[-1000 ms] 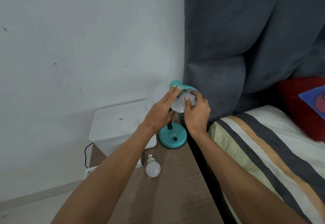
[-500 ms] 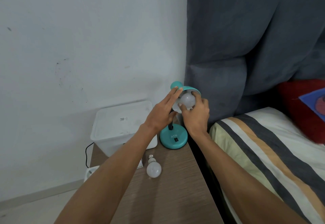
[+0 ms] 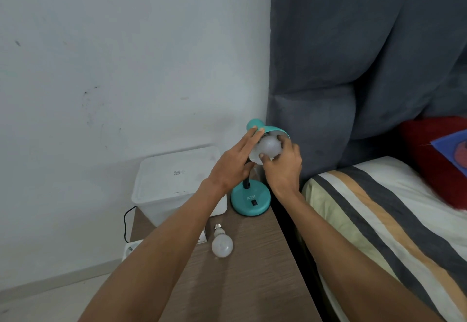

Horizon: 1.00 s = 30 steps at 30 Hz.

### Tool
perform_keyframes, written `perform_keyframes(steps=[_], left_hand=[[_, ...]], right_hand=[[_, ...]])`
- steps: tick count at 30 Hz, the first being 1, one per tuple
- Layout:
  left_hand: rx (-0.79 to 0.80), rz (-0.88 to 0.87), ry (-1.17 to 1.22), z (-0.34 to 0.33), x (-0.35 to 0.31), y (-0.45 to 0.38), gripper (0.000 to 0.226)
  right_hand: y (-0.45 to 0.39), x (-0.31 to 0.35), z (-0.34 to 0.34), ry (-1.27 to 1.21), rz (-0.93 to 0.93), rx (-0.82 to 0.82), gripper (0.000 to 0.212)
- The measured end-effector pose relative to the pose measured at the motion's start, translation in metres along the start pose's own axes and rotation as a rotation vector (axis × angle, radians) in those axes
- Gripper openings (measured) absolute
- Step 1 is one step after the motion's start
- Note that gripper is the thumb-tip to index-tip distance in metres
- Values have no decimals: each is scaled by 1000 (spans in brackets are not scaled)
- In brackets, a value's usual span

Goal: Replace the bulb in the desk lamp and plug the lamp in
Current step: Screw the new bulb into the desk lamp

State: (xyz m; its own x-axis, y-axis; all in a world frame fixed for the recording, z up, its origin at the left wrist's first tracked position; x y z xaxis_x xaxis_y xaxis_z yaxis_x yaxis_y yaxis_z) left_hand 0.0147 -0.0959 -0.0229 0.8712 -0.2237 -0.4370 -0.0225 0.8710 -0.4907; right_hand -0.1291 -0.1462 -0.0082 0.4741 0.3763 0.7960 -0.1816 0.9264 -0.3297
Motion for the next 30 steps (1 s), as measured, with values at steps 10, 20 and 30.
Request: perform_keyframes(steps=[10, 20, 30], left_hand=[[8, 0, -13, -2, 1, 0, 95], [-2, -10, -13, -1, 0, 0, 93], [5, 0, -1, 3, 0, 0, 93]], right_hand=[[1, -1, -1, 34, 79, -8, 60], [-4, 0, 0, -58, -34, -33, 46], [-8, -8, -6, -156, -178, 35, 47]])
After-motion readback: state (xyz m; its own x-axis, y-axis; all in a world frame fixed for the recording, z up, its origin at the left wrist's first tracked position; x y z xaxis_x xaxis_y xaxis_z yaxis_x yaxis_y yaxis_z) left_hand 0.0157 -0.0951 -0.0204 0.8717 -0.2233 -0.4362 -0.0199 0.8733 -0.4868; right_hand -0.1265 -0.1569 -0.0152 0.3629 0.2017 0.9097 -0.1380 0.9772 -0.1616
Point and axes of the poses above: each hand's wrist, its own y-axis away from the middle knuckle, its own z-axis out of the back of the hand, x = y × z, the point moved 2 cm from there along -y, towards the middle knuckle, and after that the axes turned 5 degrees about y, right-handed, at the moved point
